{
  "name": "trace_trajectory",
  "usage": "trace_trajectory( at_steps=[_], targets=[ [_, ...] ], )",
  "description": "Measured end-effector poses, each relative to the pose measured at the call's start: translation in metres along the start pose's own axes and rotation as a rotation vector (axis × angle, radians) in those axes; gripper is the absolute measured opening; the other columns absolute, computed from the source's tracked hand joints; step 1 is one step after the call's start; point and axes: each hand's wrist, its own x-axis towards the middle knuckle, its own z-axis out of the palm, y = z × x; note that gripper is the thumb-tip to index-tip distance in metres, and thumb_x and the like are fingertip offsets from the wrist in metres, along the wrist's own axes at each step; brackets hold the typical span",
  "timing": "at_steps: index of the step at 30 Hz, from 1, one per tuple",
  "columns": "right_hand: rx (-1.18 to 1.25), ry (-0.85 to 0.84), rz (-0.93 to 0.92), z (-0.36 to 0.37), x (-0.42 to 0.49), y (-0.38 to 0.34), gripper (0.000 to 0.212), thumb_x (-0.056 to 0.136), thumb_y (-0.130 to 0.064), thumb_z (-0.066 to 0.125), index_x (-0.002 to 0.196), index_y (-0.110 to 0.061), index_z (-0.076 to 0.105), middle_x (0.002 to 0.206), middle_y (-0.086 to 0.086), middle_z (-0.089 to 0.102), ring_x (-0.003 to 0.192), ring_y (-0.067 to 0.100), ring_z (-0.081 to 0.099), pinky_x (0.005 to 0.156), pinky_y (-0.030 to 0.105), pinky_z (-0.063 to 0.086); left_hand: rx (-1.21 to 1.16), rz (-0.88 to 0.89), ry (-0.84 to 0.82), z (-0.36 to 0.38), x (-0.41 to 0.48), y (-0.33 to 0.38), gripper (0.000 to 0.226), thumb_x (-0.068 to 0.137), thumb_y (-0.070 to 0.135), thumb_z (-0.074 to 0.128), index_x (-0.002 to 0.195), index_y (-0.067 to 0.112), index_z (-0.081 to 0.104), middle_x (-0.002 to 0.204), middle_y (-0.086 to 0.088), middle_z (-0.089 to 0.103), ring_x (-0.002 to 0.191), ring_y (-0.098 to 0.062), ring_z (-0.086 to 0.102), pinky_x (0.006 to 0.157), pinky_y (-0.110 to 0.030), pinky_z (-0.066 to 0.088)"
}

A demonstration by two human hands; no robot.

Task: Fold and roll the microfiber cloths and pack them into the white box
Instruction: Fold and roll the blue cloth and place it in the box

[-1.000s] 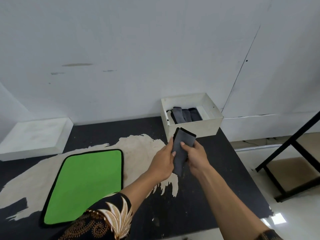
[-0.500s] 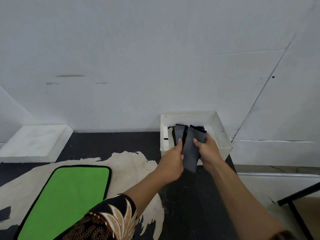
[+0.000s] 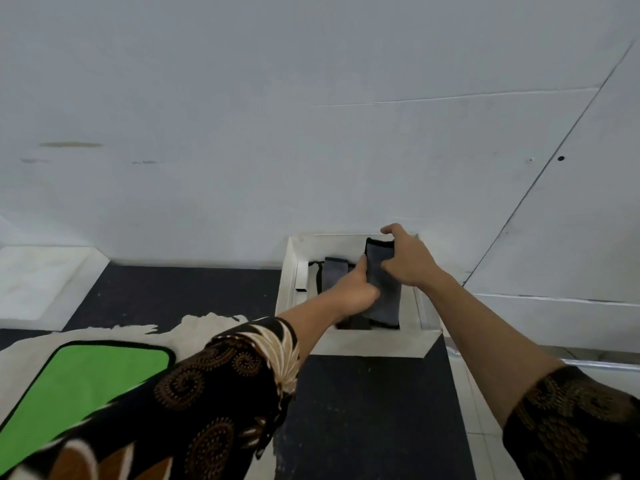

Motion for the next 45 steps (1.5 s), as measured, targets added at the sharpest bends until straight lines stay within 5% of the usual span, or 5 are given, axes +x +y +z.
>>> trace_trajectory(
  at_steps=[7, 16, 25, 32, 45],
  targets=[
    [-0.554, 0.041, -0.150, -0.003, 0.027, 0.032, 0.071, 0.080, -0.014, 0.064, 0.143, -0.018, 0.034, 0.134, 0.014, 0.044, 0.118, 0.034, 0.044, 0.090, 0.041, 0.043, -0.023, -0.057, 0.014, 0.032, 0.064, -0.012, 0.085, 0.097, 0.017, 0.055, 0.157, 0.026, -0.006, 0.151, -0.007, 0.042, 0.132, -0.025, 0.046, 0.109, -0.039, 0.040],
    [-0.286, 0.264, -0.111, 0.004, 0.005, 0.077, 0.053, 0.084, -0.016, 0.070, 0.133, -0.012, 0.049, 0.127, 0.015, 0.048, 0.111, 0.032, 0.051, 0.083, 0.040, 0.052, 0.147, -0.190, -0.005, 0.055, 0.102, -0.036, 0.058, 0.093, 0.011, 0.054, 0.147, 0.012, 0.034, 0.139, -0.011, 0.052, 0.123, -0.027, 0.052, 0.104, -0.039, 0.046],
    [-0.356, 0.147, 0.070, 0.023, -0.029, 0.079, 0.054, 0.090, -0.034, 0.064, 0.136, -0.017, 0.043, 0.130, 0.010, 0.042, 0.117, 0.027, 0.043, 0.090, 0.037, 0.048, 0.363, -0.244, -0.096, 0.057, 0.109, -0.012, 0.094, 0.097, 0.032, 0.052, 0.152, 0.007, -0.019, 0.157, -0.025, 0.017, 0.138, -0.036, 0.036, 0.113, -0.041, 0.035],
    [-0.408, 0.224, 0.112, 0.023, -0.053, 0.068, 0.052, 0.092, -0.036, 0.061, 0.137, -0.016, 0.044, 0.137, 0.013, 0.039, 0.121, 0.031, 0.041, 0.094, 0.039, 0.045, 0.489, -0.199, -0.107, 0.044, 0.094, -0.021, 0.097, 0.098, 0.018, 0.052, 0.148, 0.013, -0.031, 0.161, -0.023, -0.006, 0.141, -0.037, 0.031, 0.112, -0.040, 0.036],
    [-0.458, 0.368, -0.021, 0.108, -0.118, -0.035, 0.053, 0.076, -0.025, 0.078, 0.122, -0.010, 0.059, 0.128, 0.019, 0.054, 0.115, 0.038, 0.053, 0.096, 0.049, 0.046, 0.746, 0.222, 0.280, -0.039, -0.064, -0.058, 0.070, 0.098, 0.032, 0.052, 0.156, 0.019, 0.016, 0.161, -0.009, 0.018, 0.143, -0.033, 0.025, 0.115, -0.046, 0.029]
  ],
)
